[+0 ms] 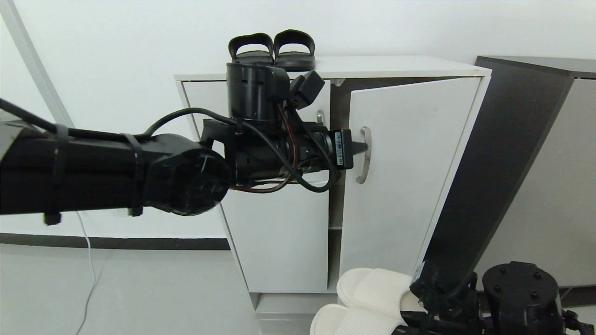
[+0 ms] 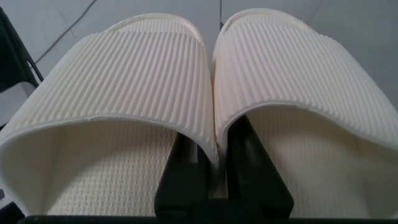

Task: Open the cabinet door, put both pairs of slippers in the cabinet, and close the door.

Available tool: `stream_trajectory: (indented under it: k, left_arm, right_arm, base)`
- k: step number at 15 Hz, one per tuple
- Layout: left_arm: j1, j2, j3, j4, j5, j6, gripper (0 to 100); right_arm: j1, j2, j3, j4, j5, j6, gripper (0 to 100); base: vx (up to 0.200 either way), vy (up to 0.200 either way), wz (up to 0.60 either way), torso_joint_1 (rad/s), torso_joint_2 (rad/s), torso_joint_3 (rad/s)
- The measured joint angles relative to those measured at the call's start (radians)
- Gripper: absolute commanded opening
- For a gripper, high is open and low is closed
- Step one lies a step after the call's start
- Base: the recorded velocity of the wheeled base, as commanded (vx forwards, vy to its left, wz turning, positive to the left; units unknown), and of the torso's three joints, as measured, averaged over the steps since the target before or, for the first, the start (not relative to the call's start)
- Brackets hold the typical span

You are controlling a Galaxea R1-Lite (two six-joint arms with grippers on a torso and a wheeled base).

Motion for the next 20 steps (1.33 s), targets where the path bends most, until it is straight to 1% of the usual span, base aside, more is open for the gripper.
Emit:
stream_trajectory:
  k: [1,2,4,6,7,8,10,12,14,16,17,19,20]
  left_arm:
    - [-0.001,-0.025,0.029,-0.005,0.030,0.001,0]
    - [0.001,-0.048,0.053,-0.007,0.041,-0.001,0]
    - [0.019,-0.077,0.078,-0.006,0.044,-0.006,0]
    - [0.039,-0.076,0.076,-0.007,0.043,-0.008,0]
    - [0.047,-0.068,0.066,-0.008,0.044,-0.009,0]
    - [0.056,-0.055,0.048,-0.008,0.043,-0.020,0]
    - [0.071,-0.016,-0.020,-0.008,0.043,-0.071,0]
    - [0.076,0.032,-0.093,-0.009,0.041,-0.109,0]
    - [0.075,0.074,-0.137,-0.021,0.035,-0.117,0]
    - [0.070,0.109,-0.151,-0.054,0.033,-0.120,0]
    - [0.069,0.120,-0.152,-0.055,0.033,-0.121,0]
    - [0.069,0.133,-0.155,-0.059,0.034,-0.123,0]
    - [0.069,0.137,-0.155,-0.075,0.036,-0.134,0]
  right_arm:
    - [0.003,-0.001,0.006,0.000,0.001,-0.014,0]
    - [0.005,-0.002,0.013,0.000,0.001,-0.032,0]
    - [0.007,-0.004,0.019,0.000,0.001,-0.039,0]
    - [0.007,-0.005,0.020,0.000,0.001,-0.040,0]
    - [0.007,-0.006,0.021,0.000,0.001,-0.040,0]
    - [0.007,-0.006,0.021,0.000,0.001,-0.040,0]
    - [0.008,-0.005,0.021,0.000,0.001,-0.040,0]
    - [0.010,-0.005,0.022,0.001,0.000,-0.041,0]
    - [0.016,-0.005,0.028,0.001,0.000,-0.041,0]
    - [0.021,-0.003,0.030,0.003,0.000,-0.042,0]
    - [0.025,-0.003,0.031,0.003,0.000,-0.042,0]
    - [0.033,-0.001,0.032,0.003,0.000,-0.040,0]
    - [0.036,-0.001,0.032,0.003,0.000,-0.041,0]
  base:
    - [0.000,0.000,0.00,0.000,0.00,0.000]
    - [0.000,0.000,0.00,0.000,0.00,0.000]
    - [0.000,0.000,0.00,0.000,0.00,0.000]
    - [0.000,0.000,0.00,0.000,0.00,0.000]
    - [0.000,0.000,0.00,0.000,0.00,0.000]
    - [0.000,0.000,0.00,0.000,0.00,0.000]
    - [0.000,0.000,0.00,0.000,0.00,0.000]
    - [0.000,0.000,0.00,0.000,0.00,0.000]
    - [0.000,0.000,0.00,0.000,0.00,0.000]
    - [0.000,0.000,0.00,0.000,0.00,0.000]
    - [0.000,0.000,0.00,0.000,0.00,0.000]
    - [-0.200,0.000,0.00,0.005,0.00,0.002]
    - [-0.200,0.000,0.00,0.012,0.00,0.002]
